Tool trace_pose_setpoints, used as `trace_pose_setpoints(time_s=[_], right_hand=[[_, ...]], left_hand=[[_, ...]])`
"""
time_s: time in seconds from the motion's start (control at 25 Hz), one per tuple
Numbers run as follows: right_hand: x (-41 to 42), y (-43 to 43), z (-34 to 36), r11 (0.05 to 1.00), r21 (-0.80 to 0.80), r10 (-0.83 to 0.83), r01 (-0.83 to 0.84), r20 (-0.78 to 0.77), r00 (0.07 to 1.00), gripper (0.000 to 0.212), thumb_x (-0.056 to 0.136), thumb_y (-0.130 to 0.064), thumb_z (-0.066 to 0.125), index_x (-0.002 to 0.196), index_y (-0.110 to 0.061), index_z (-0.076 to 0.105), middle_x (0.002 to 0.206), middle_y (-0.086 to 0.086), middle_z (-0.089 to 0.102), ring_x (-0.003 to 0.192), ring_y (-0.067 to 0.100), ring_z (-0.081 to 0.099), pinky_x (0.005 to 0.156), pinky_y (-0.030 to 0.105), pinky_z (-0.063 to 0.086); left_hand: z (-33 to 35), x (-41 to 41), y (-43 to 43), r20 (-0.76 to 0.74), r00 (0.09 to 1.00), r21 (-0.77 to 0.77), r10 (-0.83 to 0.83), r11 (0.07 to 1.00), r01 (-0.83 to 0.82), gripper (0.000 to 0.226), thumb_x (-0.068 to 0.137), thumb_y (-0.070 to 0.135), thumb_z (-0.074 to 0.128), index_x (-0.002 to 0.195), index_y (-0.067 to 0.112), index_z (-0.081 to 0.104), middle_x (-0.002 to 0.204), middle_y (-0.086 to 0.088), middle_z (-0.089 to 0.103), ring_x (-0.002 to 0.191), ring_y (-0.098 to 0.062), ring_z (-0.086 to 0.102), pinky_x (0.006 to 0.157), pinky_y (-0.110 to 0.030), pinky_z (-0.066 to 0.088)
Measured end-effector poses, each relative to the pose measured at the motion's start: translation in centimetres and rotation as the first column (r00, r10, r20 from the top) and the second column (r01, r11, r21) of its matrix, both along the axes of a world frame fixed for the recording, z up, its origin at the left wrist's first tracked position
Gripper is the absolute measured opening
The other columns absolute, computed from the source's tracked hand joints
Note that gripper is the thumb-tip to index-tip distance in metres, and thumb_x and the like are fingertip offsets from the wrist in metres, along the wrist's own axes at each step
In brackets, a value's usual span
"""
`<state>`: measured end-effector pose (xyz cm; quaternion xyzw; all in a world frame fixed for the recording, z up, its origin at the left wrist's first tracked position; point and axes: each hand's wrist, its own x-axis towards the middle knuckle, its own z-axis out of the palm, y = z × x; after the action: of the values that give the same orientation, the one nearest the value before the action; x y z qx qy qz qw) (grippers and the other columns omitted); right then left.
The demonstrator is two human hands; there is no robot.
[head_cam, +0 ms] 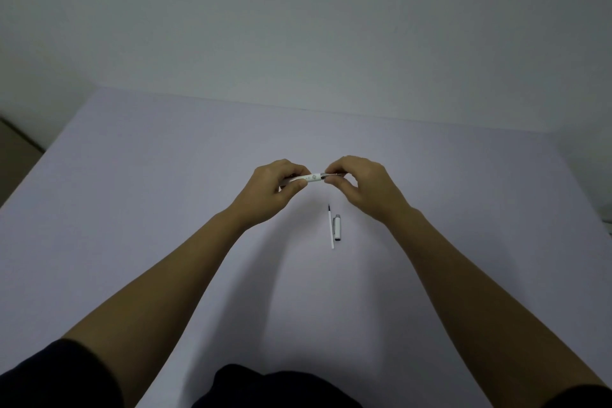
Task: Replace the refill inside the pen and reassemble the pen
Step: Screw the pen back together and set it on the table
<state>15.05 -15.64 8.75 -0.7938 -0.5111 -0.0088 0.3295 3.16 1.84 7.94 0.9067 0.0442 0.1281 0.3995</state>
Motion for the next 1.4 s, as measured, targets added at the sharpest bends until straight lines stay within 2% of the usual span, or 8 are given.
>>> trace_pose_setpoints(time_s=[0.2, 0.36, 0.56, 0.72, 0.88, 1.08, 1.24, 1.4], right_hand=[[0.26, -0.06, 0.35, 1.000, -0.006, 0.028, -0.028, 0.005, 1.000, 0.021, 0.084, -0.020, 0.065, 0.103, -0.011, 0.064, 0.091, 0.003, 0.069, 0.083, 0.014, 0.062, 0.078, 0.026, 0.051], [0.47, -0.09, 0.15, 1.000, -0.018, 0.015, -0.015, 0.013, 1.000, 0.015, 0.089, -0.020, 0.059, 0.089, -0.010, 0.069, 0.079, 0.004, 0.070, 0.069, 0.016, 0.059, 0.065, 0.033, 0.051], [0.20, -0.18, 0.20, 0.999, -0.029, 0.035, -0.035, 0.004, 0.999, 0.021, 0.084, -0.024, 0.066, 0.100, -0.011, 0.065, 0.090, 0.002, 0.070, 0.081, 0.012, 0.063, 0.076, 0.024, 0.050], [0.33, 0.08, 0.31, 0.999, -0.036, 0.022, -0.022, 0.011, 1.000, 0.017, 0.089, -0.022, 0.057, 0.088, -0.010, 0.068, 0.079, 0.004, 0.071, 0.069, 0.020, 0.061, 0.064, 0.030, 0.048], [0.23, -0.15, 0.25, 0.998, -0.050, 0.034, -0.035, -0.024, 0.999, 0.018, 0.087, -0.025, 0.062, 0.098, -0.011, 0.066, 0.089, 0.003, 0.071, 0.078, 0.012, 0.062, 0.074, 0.027, 0.051], [0.28, -0.01, 0.16, 0.998, -0.060, 0.019, -0.020, -0.011, 1.000, 0.020, 0.091, -0.023, 0.052, 0.088, -0.009, 0.067, 0.076, 0.006, 0.068, 0.067, 0.021, 0.060, 0.065, 0.039, 0.052], [0.30, -0.32, 0.07, 0.999, -0.047, 0.026, -0.025, 0.018, 0.999, 0.022, 0.085, -0.025, 0.065, 0.101, -0.010, 0.065, 0.090, 0.004, 0.070, 0.081, 0.016, 0.063, 0.077, 0.028, 0.051], [0.23, -0.06, -0.04, 0.998, -0.055, 0.027, -0.026, 0.029, 0.999, 0.016, 0.089, -0.022, 0.059, 0.091, -0.008, 0.067, 0.080, 0.007, 0.069, 0.072, 0.023, 0.061, 0.068, 0.038, 0.052]], left_hand=[[-0.03, -0.05, -0.12, 0.005, 1.000, -0.003, 0.003, 1.000, -0.003, 0.017, 0.091, 0.022, 0.055, 0.103, 0.018, 0.066, 0.083, 0.006, 0.059, 0.075, -0.004, 0.052, 0.065, -0.004, 0.035], [0.14, -0.03, -0.19, 0.007, 1.000, 0.000, -0.007, 1.000, 0.007, 0.017, 0.091, 0.022, 0.054, 0.103, 0.018, 0.066, 0.082, 0.007, 0.058, 0.074, -0.003, 0.052, 0.065, -0.003, 0.035], [0.10, -0.05, -0.23, -0.001, 1.000, 0.005, 0.002, 1.000, -0.002, 0.017, 0.091, 0.022, 0.054, 0.103, 0.017, 0.066, 0.083, 0.005, 0.059, 0.074, -0.005, 0.052, 0.064, -0.005, 0.035], [0.24, -0.10, -0.17, 0.003, 1.000, 0.024, -0.016, 1.000, 0.015, 0.017, 0.092, 0.022, 0.054, 0.103, 0.017, 0.066, 0.081, 0.006, 0.057, 0.074, -0.004, 0.052, 0.064, -0.004, 0.035], [0.19, -0.22, -0.14, 0.010, 1.000, 0.034, -0.011, 0.999, 0.011, 0.017, 0.092, 0.020, 0.054, 0.103, 0.016, 0.066, 0.081, 0.005, 0.057, 0.073, -0.002, 0.051, 0.065, -0.005, 0.035], [0.30, -0.16, -0.22, 0.010, 0.999, 0.068, -0.031, 0.997, 0.030, 0.017, 0.092, 0.020, 0.054, 0.103, 0.016, 0.066, 0.083, 0.003, 0.059, 0.073, -0.009, 0.052, 0.065, -0.009, 0.037], [0.22, -0.20, -0.25, 0.003, 1.000, 0.069, -0.020, 0.997, 0.019, 0.017, 0.091, 0.019, 0.055, 0.103, 0.015, 0.066, 0.083, 0.005, 0.057, 0.073, -0.006, 0.050, 0.066, -0.008, 0.036], [0.20, -0.26, -0.25, 0.001, 0.999, 0.101, -0.033, 0.994, 0.032, 0.017, 0.092, 0.018, 0.054, 0.104, 0.014, 0.065, 0.083, 0.002, 0.058, 0.074, -0.014, 0.051, 0.066, -0.015, 0.037]])
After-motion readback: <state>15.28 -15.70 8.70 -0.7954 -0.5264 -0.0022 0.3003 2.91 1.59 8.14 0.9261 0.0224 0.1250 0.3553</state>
